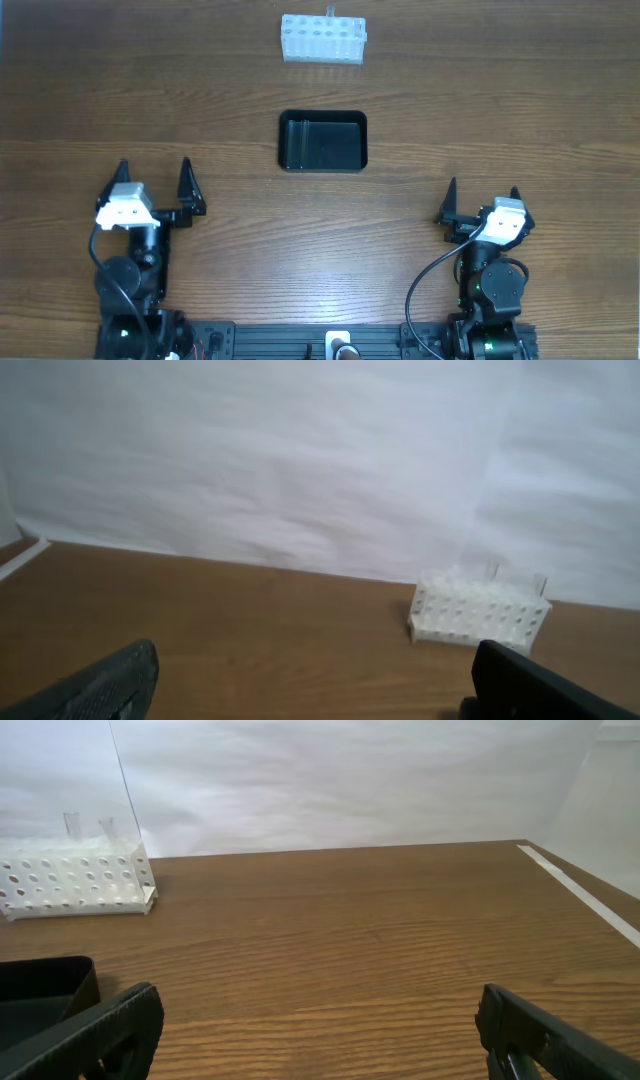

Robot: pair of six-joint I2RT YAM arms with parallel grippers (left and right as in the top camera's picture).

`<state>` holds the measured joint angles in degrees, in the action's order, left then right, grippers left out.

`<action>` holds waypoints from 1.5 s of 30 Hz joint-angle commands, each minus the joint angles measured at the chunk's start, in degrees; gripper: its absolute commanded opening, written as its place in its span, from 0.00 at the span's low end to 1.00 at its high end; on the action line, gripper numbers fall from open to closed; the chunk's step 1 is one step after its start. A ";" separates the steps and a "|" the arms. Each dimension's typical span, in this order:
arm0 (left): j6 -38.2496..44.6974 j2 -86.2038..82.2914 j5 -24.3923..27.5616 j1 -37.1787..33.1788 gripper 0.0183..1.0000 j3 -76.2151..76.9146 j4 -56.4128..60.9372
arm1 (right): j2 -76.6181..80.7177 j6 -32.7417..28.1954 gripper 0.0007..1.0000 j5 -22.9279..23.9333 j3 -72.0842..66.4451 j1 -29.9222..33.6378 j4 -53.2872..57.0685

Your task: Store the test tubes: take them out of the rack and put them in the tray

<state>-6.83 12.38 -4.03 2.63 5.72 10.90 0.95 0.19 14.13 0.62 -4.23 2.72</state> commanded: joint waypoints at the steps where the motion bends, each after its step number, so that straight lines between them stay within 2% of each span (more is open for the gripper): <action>1: 0.85 -4.46 3.61 -1.51 1.00 -3.63 0.50 | -0.20 -0.04 0.99 0.92 -0.31 -0.02 0.07; 4: 0.85 -6.47 4.37 -1.68 1.00 -5.38 -0.11 | -0.20 -0.04 0.99 0.92 -0.31 -0.02 0.07; 13: 0.85 -11.98 5.07 -1.68 1.00 -5.38 -15.54 | -0.20 -0.04 0.99 0.92 -0.31 -0.02 0.07; 45: 0.76 -12.00 5.31 -1.68 1.00 -5.38 -15.28 | -0.20 -0.04 0.99 0.92 -0.31 -0.02 0.07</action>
<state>-6.83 0.84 0.30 1.30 0.60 -4.23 0.95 0.14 14.13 0.62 -4.23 2.72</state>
